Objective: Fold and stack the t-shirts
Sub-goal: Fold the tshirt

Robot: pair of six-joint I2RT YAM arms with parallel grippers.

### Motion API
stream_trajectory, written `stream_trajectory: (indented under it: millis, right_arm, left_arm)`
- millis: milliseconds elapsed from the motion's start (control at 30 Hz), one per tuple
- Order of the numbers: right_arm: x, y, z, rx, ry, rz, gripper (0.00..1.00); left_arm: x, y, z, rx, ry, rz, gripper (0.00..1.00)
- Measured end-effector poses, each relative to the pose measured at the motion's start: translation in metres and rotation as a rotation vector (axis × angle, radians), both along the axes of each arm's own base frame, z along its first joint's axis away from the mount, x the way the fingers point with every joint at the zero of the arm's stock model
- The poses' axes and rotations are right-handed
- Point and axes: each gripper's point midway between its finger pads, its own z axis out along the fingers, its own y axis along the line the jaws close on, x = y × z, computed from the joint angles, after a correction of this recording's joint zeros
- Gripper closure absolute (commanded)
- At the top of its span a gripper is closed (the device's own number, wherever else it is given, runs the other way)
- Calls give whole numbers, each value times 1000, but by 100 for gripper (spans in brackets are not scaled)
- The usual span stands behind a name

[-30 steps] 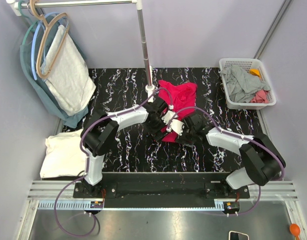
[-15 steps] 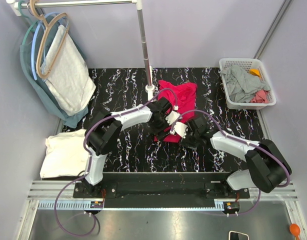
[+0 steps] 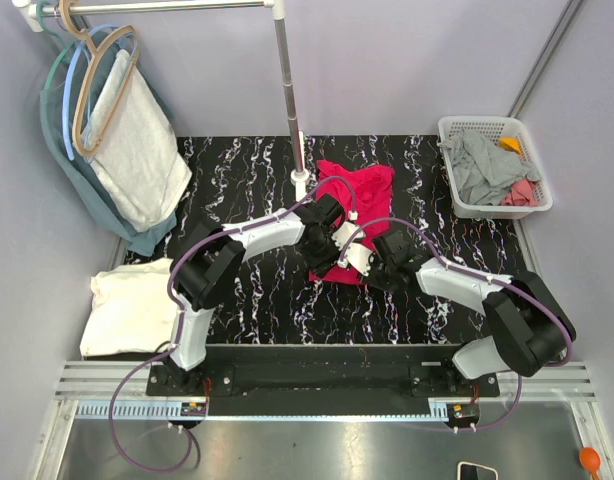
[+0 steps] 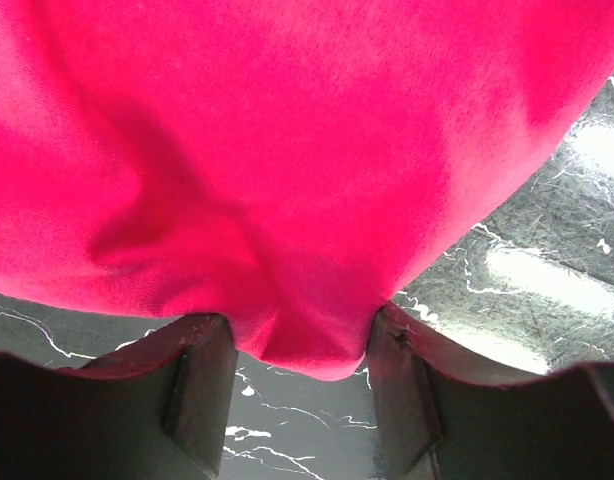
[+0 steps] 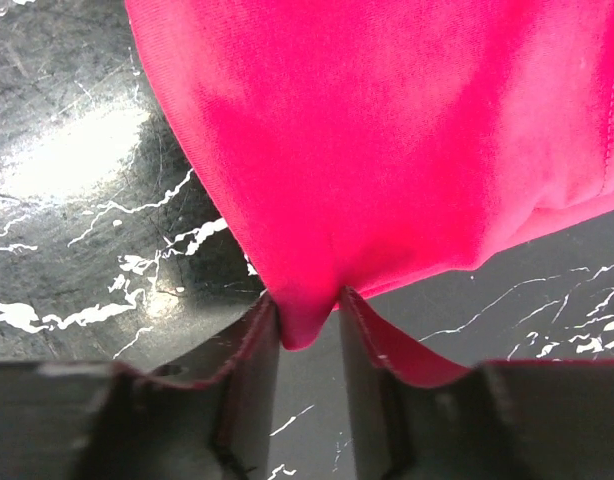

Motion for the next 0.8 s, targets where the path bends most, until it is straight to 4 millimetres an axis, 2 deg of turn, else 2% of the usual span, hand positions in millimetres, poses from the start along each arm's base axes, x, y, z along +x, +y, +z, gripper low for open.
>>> stream_trajectory:
  millis: [67, 100, 133, 200, 233, 333, 533, 800]
  right_arm:
    - [1, 1, -1, 0, 4, -3, 77]
    - [1, 1, -1, -1, 8, -2, 90]
    - [1, 1, -2, -2, 10, -2, 97]
    - [2, 1, -2, -6, 11, -1, 100]
    - [2, 1, -2, -7, 10, -2, 100]
    - [2, 1, -2, -7, 12, -3, 100]
    - [-9, -1, -1, -2, 51, -3, 100]
    - [-48, -2, 9, 5, 156, 40, 100]
  left_arm:
    - [0, 0, 0, -1, -1, 2, 54]
    - [1, 0, 0, -2, -1, 4, 58]
    - [1, 0, 0, -3, -2, 6, 60]
    - [2, 0, 0, -5, -3, 11, 68]
    - [3, 0, -1, -7, -4, 12, 78]
    - [2, -1, -1, -15, -2, 18, 100]
    - [-6, 0, -1, -33, 12, 14, 100]
    - [-43, 5, -1, -31, 68, -28, 100]
